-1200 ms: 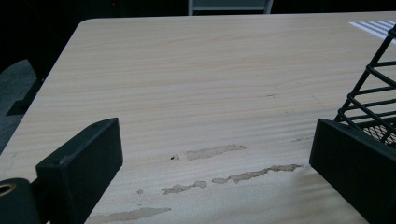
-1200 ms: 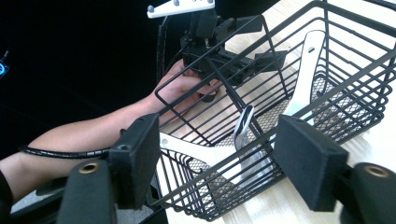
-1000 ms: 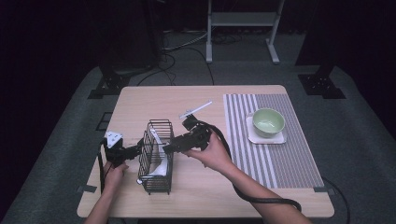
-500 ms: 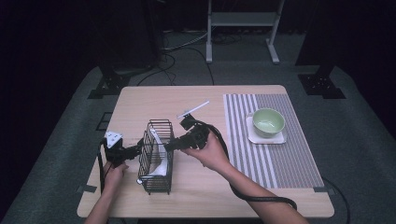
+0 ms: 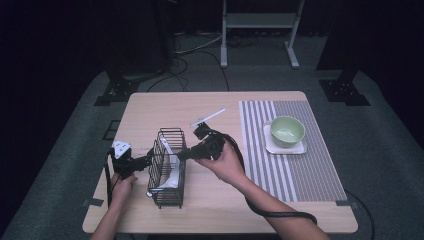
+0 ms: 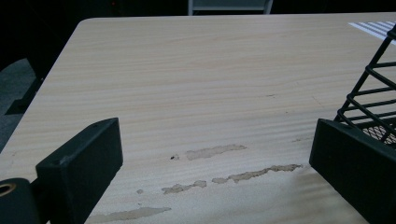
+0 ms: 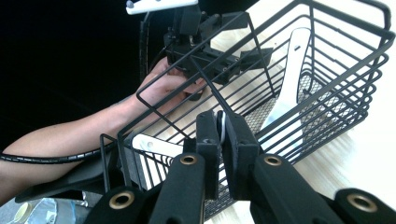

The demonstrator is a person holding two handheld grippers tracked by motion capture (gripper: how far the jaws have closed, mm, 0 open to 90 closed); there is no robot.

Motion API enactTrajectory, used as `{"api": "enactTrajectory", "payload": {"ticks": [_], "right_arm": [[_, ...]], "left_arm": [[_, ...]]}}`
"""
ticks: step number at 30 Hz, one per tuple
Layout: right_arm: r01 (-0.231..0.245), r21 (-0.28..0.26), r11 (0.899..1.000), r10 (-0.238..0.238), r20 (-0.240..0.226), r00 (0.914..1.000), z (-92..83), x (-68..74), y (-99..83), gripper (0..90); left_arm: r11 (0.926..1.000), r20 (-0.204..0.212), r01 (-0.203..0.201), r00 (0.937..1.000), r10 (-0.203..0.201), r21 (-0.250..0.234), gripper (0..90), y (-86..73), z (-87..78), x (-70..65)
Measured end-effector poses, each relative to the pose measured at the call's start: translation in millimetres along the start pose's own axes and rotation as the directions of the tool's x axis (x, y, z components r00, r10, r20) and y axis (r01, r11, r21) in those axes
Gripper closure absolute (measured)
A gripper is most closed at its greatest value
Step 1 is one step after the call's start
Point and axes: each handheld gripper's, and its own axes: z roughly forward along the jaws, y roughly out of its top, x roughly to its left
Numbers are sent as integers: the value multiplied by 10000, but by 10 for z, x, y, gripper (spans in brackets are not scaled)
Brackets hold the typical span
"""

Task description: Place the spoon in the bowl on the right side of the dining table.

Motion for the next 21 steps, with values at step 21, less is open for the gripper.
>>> {"api": "enactTrajectory", "payload": {"ticks": [21], "right_arm": [[-1073, -909, 9901, 988, -935, 9907, -236, -29, 1, 855]], "left_arm": [[10000, -3, 0, 10000, 0, 5, 16, 0, 2, -3]]}}
